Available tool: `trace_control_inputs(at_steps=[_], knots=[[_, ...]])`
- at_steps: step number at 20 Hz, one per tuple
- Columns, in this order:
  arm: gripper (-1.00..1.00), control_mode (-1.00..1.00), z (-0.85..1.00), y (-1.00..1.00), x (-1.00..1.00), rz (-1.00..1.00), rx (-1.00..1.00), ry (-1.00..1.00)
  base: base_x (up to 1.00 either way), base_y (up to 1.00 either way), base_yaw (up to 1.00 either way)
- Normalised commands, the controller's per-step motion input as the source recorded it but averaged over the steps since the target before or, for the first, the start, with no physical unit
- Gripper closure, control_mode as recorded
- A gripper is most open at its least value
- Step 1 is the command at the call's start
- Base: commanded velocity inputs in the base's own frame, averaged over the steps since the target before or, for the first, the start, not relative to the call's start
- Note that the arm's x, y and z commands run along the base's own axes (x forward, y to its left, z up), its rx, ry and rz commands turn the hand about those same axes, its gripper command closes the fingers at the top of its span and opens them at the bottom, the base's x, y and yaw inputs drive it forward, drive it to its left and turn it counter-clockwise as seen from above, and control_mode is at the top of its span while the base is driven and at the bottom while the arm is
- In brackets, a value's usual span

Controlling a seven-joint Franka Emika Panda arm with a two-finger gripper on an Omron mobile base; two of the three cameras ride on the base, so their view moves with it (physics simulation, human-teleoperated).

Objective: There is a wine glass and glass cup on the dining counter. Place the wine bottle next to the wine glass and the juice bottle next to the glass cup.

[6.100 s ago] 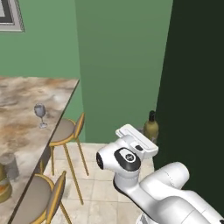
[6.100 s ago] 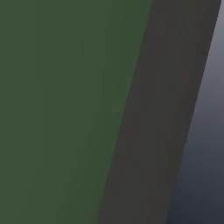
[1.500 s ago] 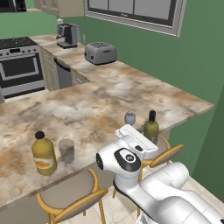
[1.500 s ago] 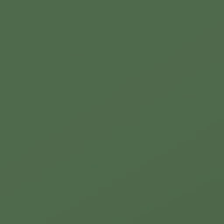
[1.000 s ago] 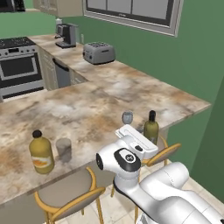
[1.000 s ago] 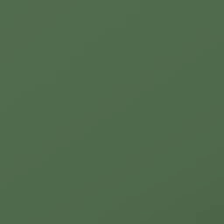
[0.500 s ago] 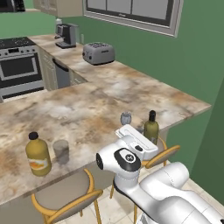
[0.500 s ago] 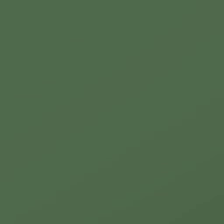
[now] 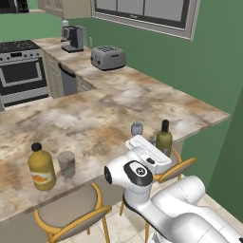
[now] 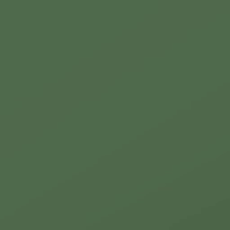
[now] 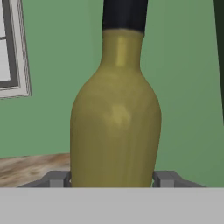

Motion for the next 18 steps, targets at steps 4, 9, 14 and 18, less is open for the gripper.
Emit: trace_control_inputs(at_steps=[4,9,14,18], knots=[[1.00,1.00,0.00,0.00,0.00,0.00,0.00,0.00,0.00,0.00,0.00],[1.00,1.00,0.00,0.00,0.00,0.00,0.00,0.00,0.00,0.00,0.00],[1.00,1.00,0.00,0.00,0.00,0.00,0.00,0.00,0.00,0.00,0.00],[1.00,1.00,0.00,0.00,0.00,0.00,0.00,0.00,0.00,0.00,0.00]])
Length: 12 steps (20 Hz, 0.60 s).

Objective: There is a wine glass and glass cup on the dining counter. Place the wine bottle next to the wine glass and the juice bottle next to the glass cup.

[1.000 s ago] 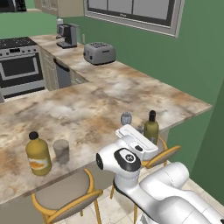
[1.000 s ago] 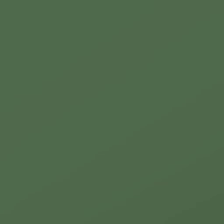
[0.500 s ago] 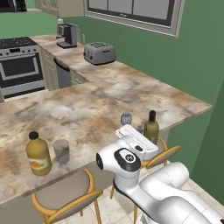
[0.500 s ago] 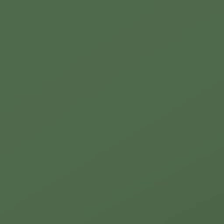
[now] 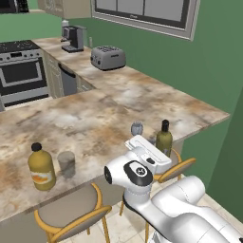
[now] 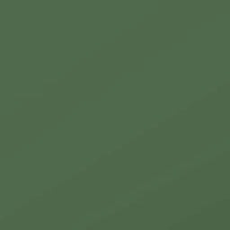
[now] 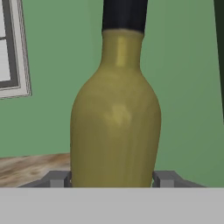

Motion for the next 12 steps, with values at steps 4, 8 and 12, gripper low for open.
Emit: trace_control_inputs(at_steps=[4,8,12], knots=[[1.00,-1.00,0.00,0.00,0.08,0.00,0.00,0.03,0.00,0.00,0.00],[1.00,-1.00,0.11,0.00,0.33,0.00,0.00,0.10,0.00,0.00,0.00],[1.00,-1.00,0.17,0.10,0.41,0.00,0.00,0.12,0.00,0.00,0.00]])
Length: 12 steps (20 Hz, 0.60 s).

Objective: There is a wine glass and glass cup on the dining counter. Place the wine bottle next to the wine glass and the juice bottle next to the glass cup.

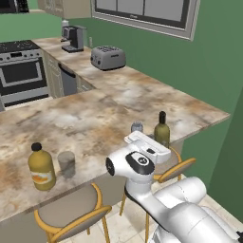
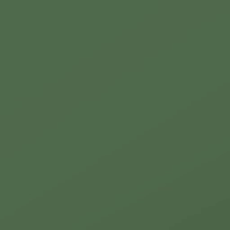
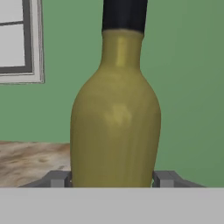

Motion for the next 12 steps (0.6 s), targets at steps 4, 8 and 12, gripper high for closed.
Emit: trace_control_inputs(at_steps=[4,8,12], knots=[[1.00,-1.00,0.11,0.26,0.28,0.00,0.00,0.10,0.00,0.00,0.00],[1.00,-1.00,0.02,0.41,0.16,0.00,0.00,0.08,0.00,0.00,0.00],[1.00,-1.00,0.00,0.47,0.13,0.00,0.00,0.03,0.00,0.00,0.00]])
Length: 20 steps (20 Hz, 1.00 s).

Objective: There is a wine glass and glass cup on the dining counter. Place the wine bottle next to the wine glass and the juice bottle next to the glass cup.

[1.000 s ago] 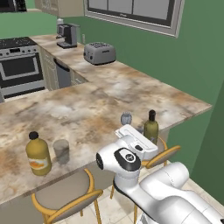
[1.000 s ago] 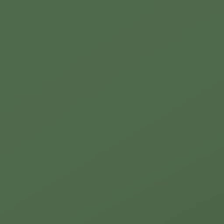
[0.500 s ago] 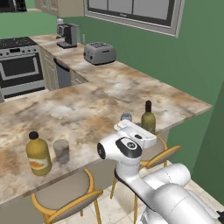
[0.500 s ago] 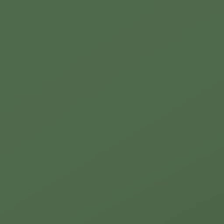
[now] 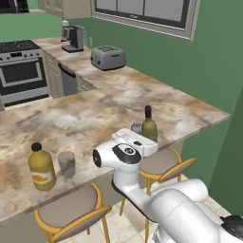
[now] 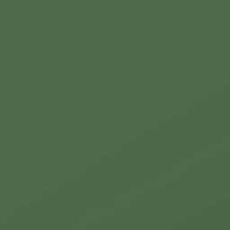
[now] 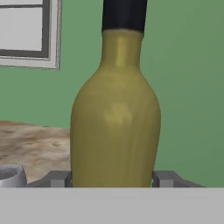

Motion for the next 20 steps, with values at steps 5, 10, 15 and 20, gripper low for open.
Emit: trace_control_inputs(at_steps=[5,10,15,20], knots=[[1.00,-1.00,-0.03,0.42,0.16,0.00,-0.02,0.00,0.00,0.00,0.00],[1.00,-1.00,-0.06,0.27,0.29,0.00,-0.01,0.00,0.00,0.00,0.00],[1.00,-1.00,-0.03,0.11,0.28,0.02,0.00,0.00,0.00,0.00,0.00],[1.00,-1.00,-0.07,0.04,0.17,0.05,0.00,0.00,0.00,0.00,0.00]])
